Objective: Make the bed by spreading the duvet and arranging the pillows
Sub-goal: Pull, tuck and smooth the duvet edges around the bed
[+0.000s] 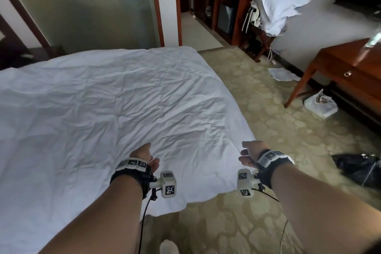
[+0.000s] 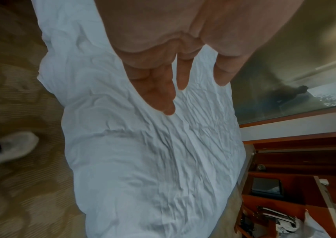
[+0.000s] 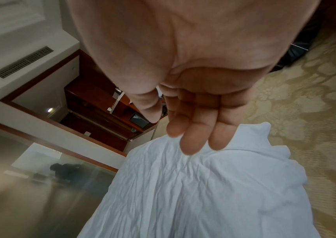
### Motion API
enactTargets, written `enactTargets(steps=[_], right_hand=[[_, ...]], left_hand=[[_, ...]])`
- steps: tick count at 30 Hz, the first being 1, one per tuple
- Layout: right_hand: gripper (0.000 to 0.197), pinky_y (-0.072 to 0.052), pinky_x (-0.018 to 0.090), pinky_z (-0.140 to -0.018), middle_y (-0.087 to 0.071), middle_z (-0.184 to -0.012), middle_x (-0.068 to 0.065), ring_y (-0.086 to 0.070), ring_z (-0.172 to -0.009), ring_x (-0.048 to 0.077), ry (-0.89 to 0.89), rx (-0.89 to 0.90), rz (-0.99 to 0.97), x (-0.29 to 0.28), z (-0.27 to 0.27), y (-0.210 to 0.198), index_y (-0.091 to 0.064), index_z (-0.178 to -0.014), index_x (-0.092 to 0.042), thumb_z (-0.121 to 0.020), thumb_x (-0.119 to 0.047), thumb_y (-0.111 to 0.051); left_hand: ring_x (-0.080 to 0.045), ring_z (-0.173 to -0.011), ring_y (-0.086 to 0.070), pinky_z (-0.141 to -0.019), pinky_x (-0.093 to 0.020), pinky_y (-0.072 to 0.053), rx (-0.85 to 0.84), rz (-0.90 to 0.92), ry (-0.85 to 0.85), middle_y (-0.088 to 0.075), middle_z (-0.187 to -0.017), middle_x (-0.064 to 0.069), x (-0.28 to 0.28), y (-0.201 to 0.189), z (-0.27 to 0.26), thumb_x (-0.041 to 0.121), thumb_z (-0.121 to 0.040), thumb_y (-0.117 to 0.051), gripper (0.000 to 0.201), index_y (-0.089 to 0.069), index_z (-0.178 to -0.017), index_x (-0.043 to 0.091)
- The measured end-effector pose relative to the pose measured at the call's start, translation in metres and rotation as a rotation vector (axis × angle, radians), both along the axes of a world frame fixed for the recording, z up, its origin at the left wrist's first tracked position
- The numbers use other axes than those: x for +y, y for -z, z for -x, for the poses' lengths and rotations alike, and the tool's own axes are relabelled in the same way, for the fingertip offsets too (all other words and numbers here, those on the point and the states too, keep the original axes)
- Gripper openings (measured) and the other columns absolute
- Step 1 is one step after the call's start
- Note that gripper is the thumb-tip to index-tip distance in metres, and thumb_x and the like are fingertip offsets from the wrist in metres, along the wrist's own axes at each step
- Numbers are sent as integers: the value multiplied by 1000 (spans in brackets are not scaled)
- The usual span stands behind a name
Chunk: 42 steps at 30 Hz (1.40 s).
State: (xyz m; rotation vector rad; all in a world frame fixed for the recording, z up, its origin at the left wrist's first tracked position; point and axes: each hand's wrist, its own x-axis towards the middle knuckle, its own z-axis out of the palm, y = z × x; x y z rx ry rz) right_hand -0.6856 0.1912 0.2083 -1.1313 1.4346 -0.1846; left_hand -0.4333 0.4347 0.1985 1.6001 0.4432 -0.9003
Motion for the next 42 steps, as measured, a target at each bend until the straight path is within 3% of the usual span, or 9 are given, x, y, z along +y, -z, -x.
enactTargets(steps=[4, 9, 14, 23, 27, 32, 36, 39, 42], right_hand=[[21, -50, 34, -58, -61, -87, 12, -64, -62, 28, 0, 24, -35, -44, -19, 20, -58, -116, -5, -104, -21, -52], [21, -49, 32, -57, -60, -82, 12, -61, -58, 27, 24, 105, -41, -116, -48, 38, -59, -110, -2, -103, -21, -55], [16, -35, 22, -38, -49, -71, 11, -49, -31, 19, -3, 176, -82, -184, -77, 50, -52, -93, -2, -103, -15, -52], [15, -30, 22, -40, -48, -69, 10, -45, -37, 19, -397, 240, -177, -296, -168, 123, -53, -94, -4, -102, -16, -53], [17, -42, 28, -50, -59, -77, 10, -56, -58, 24, -681, 255, -187, -312, -212, 140, -56, -106, -4, -102, -21, -54], [24, -53, 31, -62, -66, -98, 9, -66, -82, 26, -951, 357, -227, -309, -232, 143, -62, -110, -11, -96, -30, -63], [18, -51, 40, -82, -63, -91, 8, -63, -80, 27, -1212, 378, -214, -286, -223, 143, -61, -101, -9, -99, -27, -59], [16, -46, 40, -85, -59, -88, 7, -61, -76, 24, -1355, 408, -211, -272, -204, 147, -57, -94, -9, -103, -22, -54], [16, -47, 38, -82, -62, -92, 6, -63, -78, 22, -1496, 427, -146, -281, -173, 153, -61, -102, -8, -101, -24, -57]], left_hand=[[-29, -78, -67, -68, -38, -60, 24, -24, 7, -58, -116, -13, -55, 25, -28, 38, -97, -64, 41, -54, -122, 7], [-29, -78, -65, -64, -38, -58, 66, -1, 32, -56, -117, -14, -145, 54, -58, 34, -99, -63, 33, -56, -121, 10], [-31, -83, -65, -70, -38, -58, 127, -15, -16, -57, -108, -13, -202, 73, -80, 36, -96, -67, 34, -59, -117, 10], [-28, -91, -66, -69, -38, -58, 130, -90, -376, -58, -113, -11, -243, 116, -98, 31, -101, -61, 35, -58, -130, 12], [-28, -86, -68, -77, -38, -61, 139, -99, -708, -62, -107, -12, -238, 123, -44, 27, -100, -63, 28, -63, -123, 11], [-27, -79, -61, -60, -33, -49, 307, -34, -1042, -59, -95, -10, -234, 120, 79, 31, -99, -65, 24, -60, -99, 8], [-26, -63, -59, -60, -34, -48, 265, -67, -1285, -58, -78, -9, -232, 118, 155, 30, -98, -64, 28, -58, -86, 5], [-28, -68, -64, -68, -39, -53, 254, -99, -1409, -63, -77, -10, -240, 125, 212, 30, -97, -64, 28, -62, -87, 4], [-24, -60, -57, -60, -33, -47, 246, -38, -1525, -56, -70, -7, -270, 138, 270, 30, -99, -60, 27, -59, -81, 9]])
